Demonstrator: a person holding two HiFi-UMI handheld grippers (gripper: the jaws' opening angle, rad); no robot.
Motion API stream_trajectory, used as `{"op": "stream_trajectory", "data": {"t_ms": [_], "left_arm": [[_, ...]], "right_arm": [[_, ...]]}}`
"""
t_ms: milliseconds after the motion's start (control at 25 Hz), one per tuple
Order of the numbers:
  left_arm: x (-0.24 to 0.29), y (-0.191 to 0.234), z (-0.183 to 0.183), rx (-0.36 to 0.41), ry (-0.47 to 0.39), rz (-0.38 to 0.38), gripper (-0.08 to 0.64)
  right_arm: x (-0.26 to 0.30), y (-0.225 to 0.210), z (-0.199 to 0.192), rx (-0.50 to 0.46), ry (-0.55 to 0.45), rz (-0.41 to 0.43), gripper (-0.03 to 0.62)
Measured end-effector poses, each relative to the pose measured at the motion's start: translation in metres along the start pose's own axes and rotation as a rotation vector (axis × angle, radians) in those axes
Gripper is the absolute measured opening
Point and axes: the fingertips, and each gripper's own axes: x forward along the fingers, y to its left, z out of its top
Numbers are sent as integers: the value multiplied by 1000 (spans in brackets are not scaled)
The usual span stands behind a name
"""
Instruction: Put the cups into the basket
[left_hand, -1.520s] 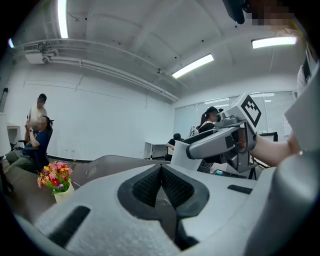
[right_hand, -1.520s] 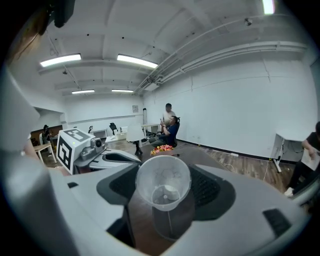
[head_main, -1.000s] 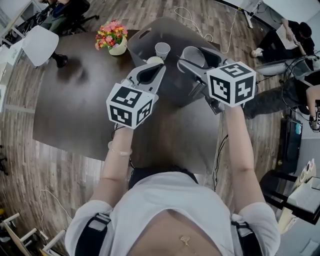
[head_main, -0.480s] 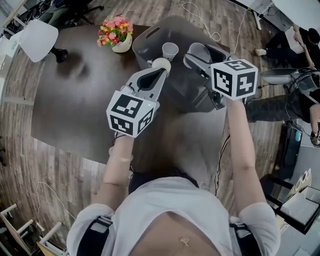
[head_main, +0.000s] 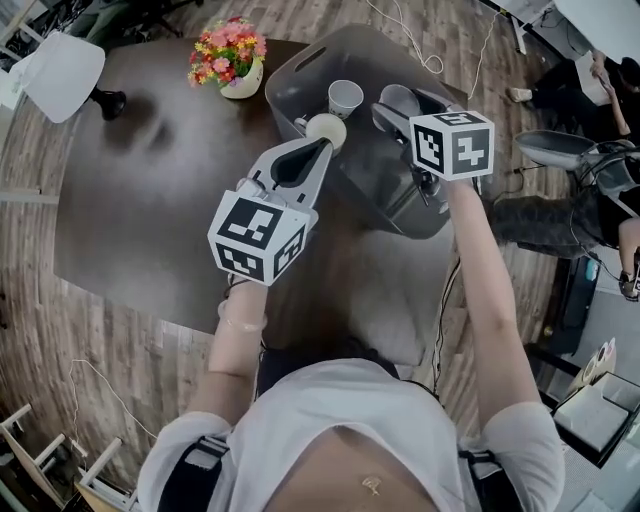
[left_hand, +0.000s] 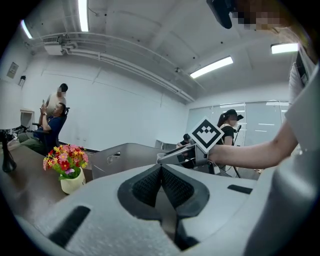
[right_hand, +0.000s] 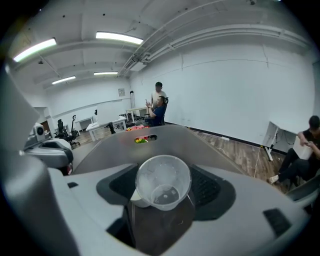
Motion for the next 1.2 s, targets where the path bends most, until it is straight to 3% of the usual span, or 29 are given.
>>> {"op": "stream_trajectory", "data": {"t_ms": [600, 760, 1200], "left_arm": [[-5, 16, -3, -39, -58, 6, 11], [-7, 21, -5, -51, -61, 8, 11], [-8, 27, -11, -64, -59, 5, 11]], "right_arm": [[69, -20, -63, -5, 137, -36, 327], [84, -21, -73, 25, 149, -12, 327], [110, -26, -108, -16, 199, 23, 327]]}}
